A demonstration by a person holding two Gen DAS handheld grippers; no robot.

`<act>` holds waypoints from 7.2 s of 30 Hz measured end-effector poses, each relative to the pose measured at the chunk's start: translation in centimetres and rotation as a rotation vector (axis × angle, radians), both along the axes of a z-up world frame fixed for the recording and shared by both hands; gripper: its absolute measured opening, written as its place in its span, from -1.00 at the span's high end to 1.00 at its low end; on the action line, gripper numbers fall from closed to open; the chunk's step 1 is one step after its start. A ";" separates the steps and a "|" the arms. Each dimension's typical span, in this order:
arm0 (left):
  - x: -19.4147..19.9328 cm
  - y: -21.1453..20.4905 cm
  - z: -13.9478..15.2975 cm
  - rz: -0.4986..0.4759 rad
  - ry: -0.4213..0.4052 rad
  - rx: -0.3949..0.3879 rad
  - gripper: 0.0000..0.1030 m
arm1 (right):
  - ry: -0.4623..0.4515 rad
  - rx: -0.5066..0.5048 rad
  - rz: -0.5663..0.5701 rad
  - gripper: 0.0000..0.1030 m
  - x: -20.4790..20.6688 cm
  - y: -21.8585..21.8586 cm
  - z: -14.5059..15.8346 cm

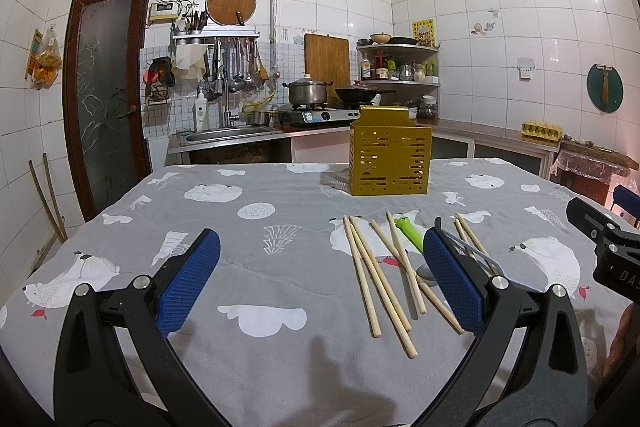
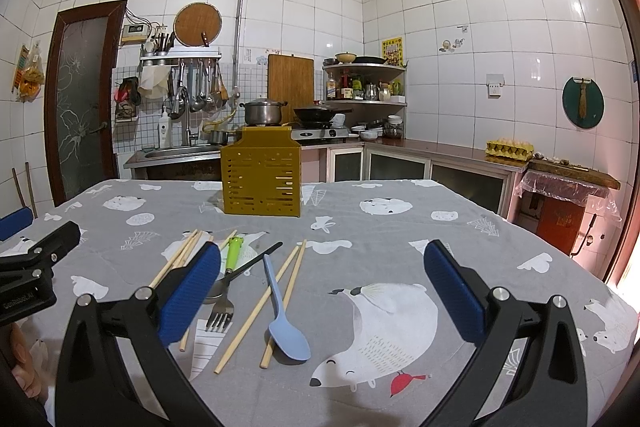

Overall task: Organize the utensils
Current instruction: 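Lower both tools toward the loose wooden chopsticks on the cloth, then close the left tool on one chopstick while the right tool grasps another, then carry both chopsticks over the yellow holder and open both tools to drop them, then move both open tools back down to the remaining chopsticks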

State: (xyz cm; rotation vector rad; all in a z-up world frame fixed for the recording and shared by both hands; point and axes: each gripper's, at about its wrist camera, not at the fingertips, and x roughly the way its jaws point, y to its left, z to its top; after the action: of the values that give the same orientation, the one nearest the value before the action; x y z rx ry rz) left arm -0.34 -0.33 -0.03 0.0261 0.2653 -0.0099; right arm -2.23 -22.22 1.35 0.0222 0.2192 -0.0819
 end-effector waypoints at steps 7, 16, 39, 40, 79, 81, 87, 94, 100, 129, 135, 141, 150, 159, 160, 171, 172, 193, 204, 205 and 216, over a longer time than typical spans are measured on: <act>1.3 0.5 0.4 -0.019 0.084 -0.006 -0.90 | 0.061 0.001 0.044 -0.93 1.1 0.2 0.2; 5.6 1.3 2.9 -0.012 0.161 0.027 -0.90 | 0.119 0.040 0.040 -0.93 4.6 -0.7 1.9; 21.7 0.8 0.3 0.000 0.508 -0.012 -0.73 | 0.481 0.040 0.031 -0.61 20.8 -0.9 -2.1; 21.9 0.8 -0.2 -0.001 0.523 -0.009 -0.69 | 0.504 0.048 0.025 -0.60 21.3 -1.0 -2.8; 22.6 0.0 -5.0 -0.034 0.643 0.027 -0.33 | 0.631 0.091 -0.031 -0.36 23.1 -2.5 -6.7; 22.6 -0.3 -5.1 -0.030 0.646 0.032 -0.33 | 0.632 0.094 -0.032 -0.36 23.1 -2.6 -6.6; 23.9 -1.2 -5.4 -0.014 0.698 0.024 -0.22 | 0.658 0.050 -0.031 -0.36 23.5 -1.8 -6.6; 25.8 -1.3 -5.3 -0.012 0.731 0.023 0.01 | 0.722 0.037 -0.015 -0.02 25.0 -1.1 -6.5; 27.3 -1.5 -5.2 0.003 0.751 0.013 0.28 | 0.775 0.025 -0.030 0.31 26.8 0.0 -6.3; 22.9 -0.7 5.4 -0.080 0.379 -0.098 0.91 | 0.313 0.140 0.051 0.88 21.1 -1.4 4.5; 20.8 -2.2 9.9 -0.128 0.227 -0.092 0.91 | 0.167 0.134 0.075 0.88 19.7 -1.0 7.9; 20.5 -2.9 12.6 -0.147 0.162 -0.099 0.91 | 0.086 0.182 0.092 0.88 19.9 -1.8 10.7; 23.0 -3.1 17.8 -0.148 0.082 -0.102 0.91 | -0.001 0.158 0.111 0.88 22.3 -1.6 17.0; 28.5 -3.7 21.8 -0.138 0.044 -0.115 0.91 | -0.058 0.129 0.102 0.89 27.5 -0.9 21.9; 29.0 -3.7 22.0 -0.135 0.037 -0.115 0.91 | -0.068 0.117 0.102 0.89 28.2 -0.7 22.3; 34.6 -4.9 20.7 -0.133 -0.018 -0.079 0.91 | -0.039 0.083 0.112 0.89 35.3 -0.1 19.7; 35.2 -5.0 19.7 -0.135 -0.001 -0.082 0.91 | -0.019 0.090 0.116 0.89 35.9 -0.2 18.9; 32.5 -0.5 15.5 -0.025 0.149 -0.073 -0.35 | 0.166 0.077 0.087 -0.21 31.7 -2.1 13.8; 21.6 2.4 17.7 0.021 0.110 -0.052 -0.89 | 0.199 0.114 0.085 -0.21 21.8 -3.2 13.7; 21.0 2.5 17.3 0.021 0.112 -0.047 -0.90 | 0.208 0.110 0.081 -0.21 21.2 -3.1 13.2; 18.6 3.8 9.3 0.035 0.261 -0.059 -0.90 | 0.365 0.092 0.033 -0.21 18.9 -2.2 4.3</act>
State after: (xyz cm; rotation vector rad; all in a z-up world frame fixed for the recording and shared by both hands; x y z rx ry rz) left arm 18.25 3.44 9.24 -0.0385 0.5260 0.0136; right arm 16.71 -24.41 5.62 0.0953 0.5878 -0.0422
